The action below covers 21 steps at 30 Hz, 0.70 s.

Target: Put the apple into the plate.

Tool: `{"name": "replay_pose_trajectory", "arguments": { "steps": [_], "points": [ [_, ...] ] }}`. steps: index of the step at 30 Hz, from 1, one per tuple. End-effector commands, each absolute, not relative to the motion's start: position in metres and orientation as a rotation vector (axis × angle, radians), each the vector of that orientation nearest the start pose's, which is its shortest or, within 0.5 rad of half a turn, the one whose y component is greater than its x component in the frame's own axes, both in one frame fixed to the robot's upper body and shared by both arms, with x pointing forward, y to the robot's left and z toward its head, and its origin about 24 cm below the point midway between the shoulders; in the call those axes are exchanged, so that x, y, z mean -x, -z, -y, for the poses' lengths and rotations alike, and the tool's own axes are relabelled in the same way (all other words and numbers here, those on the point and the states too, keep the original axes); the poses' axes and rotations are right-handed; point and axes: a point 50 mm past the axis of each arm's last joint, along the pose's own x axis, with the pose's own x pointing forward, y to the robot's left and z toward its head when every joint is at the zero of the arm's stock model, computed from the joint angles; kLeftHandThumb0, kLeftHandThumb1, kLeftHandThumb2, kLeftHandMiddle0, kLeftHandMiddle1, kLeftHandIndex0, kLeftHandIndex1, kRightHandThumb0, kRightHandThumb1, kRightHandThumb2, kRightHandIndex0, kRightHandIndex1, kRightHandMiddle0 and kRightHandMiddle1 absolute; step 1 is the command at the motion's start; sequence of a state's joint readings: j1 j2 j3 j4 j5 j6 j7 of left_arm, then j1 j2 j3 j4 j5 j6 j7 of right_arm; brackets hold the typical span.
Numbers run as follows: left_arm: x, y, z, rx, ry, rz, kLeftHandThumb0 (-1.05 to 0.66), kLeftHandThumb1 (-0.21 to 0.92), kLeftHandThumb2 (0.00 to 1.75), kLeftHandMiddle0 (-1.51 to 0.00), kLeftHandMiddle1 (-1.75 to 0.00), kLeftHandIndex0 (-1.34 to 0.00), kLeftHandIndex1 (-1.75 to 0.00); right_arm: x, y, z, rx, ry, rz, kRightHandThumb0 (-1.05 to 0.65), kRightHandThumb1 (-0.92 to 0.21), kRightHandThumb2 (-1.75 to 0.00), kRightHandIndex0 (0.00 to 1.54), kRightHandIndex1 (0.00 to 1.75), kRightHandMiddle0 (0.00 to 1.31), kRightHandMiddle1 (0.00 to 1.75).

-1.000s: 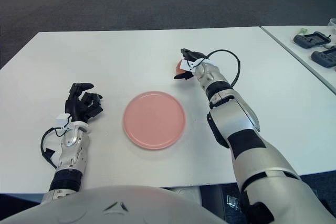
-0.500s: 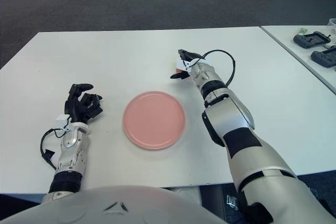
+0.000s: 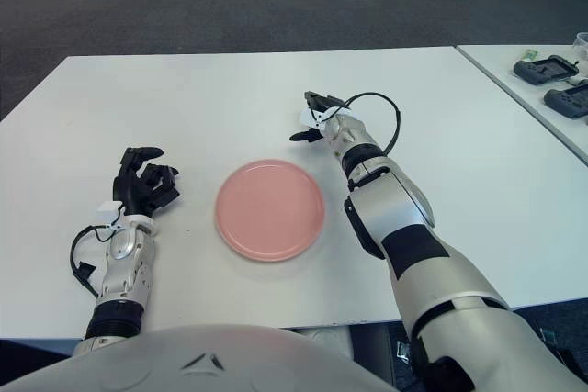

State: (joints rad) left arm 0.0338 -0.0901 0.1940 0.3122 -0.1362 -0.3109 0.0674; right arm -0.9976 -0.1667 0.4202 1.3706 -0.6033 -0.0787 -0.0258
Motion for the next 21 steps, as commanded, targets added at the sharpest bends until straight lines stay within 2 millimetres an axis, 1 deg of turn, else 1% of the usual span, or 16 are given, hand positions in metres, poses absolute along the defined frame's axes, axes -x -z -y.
{"name": "replay_pose_trajectory", "arguments": {
  "steps": [1,6,9,10,13,14,15,16,19,21],
  "points": [
    [-0.217,0.029,-0.184,0.211,-0.346,-0.126,-0.01,0.45,1.17,-0.49,-1.72,-0.32,-1.74,-0.382,-0.041,0.125,1.199,-0.372,-0.271,-0.96,-0.81,-0.34,0.00,0.00,0.00,0.00],
    [-0.216,0.030,-0.185,0.201,-0.346,-0.125,-0.01,0.46,1.16,-0.48,-1.73,-0.31,-1.75,-0.380,-0.038,0.127,1.175,-0.392,-0.305,-0.95,-0.82,-0.35,0.00,0.00,0.00,0.00],
    [-0.215,0.030,-0.185,0.201,-0.348,-0.122,-0.01,0.41,1.23,-0.52,-1.74,-0.35,-1.75,-0.378,-0.034,0.129,1.161,-0.404,-0.326,-0.91,-0.79,-0.43,0.00,0.00,0.00,0.01],
    [-0.215,0.030,-0.185,0.202,-0.349,-0.121,-0.01,0.38,1.26,-0.53,-1.74,-0.37,-1.74,-0.377,-0.033,0.130,1.157,-0.408,-0.332,-0.89,-0.76,-0.49,0.00,0.00,0.00,0.04],
    [-0.215,0.030,-0.186,0.203,-0.353,-0.119,-0.01,0.35,1.29,-0.56,-1.75,-0.39,-1.73,-0.375,-0.029,0.131,1.126,-0.421,-0.354,-0.84,-0.71,-0.57,0.04,0.03,0.00,0.15],
    [-0.215,0.030,-0.186,0.203,-0.355,-0.117,-0.01,0.34,1.30,-0.56,-1.75,-0.40,-1.73,-0.374,-0.026,0.132,1.086,-0.422,-0.375,-0.81,-0.67,-0.63,0.06,0.10,0.00,0.23],
    [-0.214,0.030,-0.186,0.203,-0.357,-0.116,-0.01,0.34,1.30,-0.57,-1.75,-0.41,-1.72,-0.373,-0.025,0.133,1.058,-0.423,-0.390,-0.77,-0.62,-0.69,0.04,0.25,0.00,0.33],
    [-0.214,0.030,-0.186,0.203,-0.358,-0.115,-0.01,0.33,1.31,-0.57,-1.75,-0.42,-1.71,-0.372,-0.023,0.134,1.021,-0.420,-0.405,-0.74,-0.58,-0.74,0.03,0.37,0.00,0.40],
    [-0.214,0.030,-0.186,0.202,-0.359,-0.112,-0.01,0.33,1.31,-0.58,-1.75,-0.43,-1.70,-0.370,-0.021,0.135,0.948,-0.407,-0.429,-0.68,-0.52,-0.81,0.01,0.58,0.00,0.54],
    [-0.214,0.030,-0.187,0.203,-0.359,-0.112,-0.01,0.33,1.31,-0.58,-1.75,-0.43,-1.70,-0.370,-0.020,0.136,0.922,-0.400,-0.435,-0.66,-0.50,-0.84,0.00,0.64,0.00,0.59]
  ]
}}
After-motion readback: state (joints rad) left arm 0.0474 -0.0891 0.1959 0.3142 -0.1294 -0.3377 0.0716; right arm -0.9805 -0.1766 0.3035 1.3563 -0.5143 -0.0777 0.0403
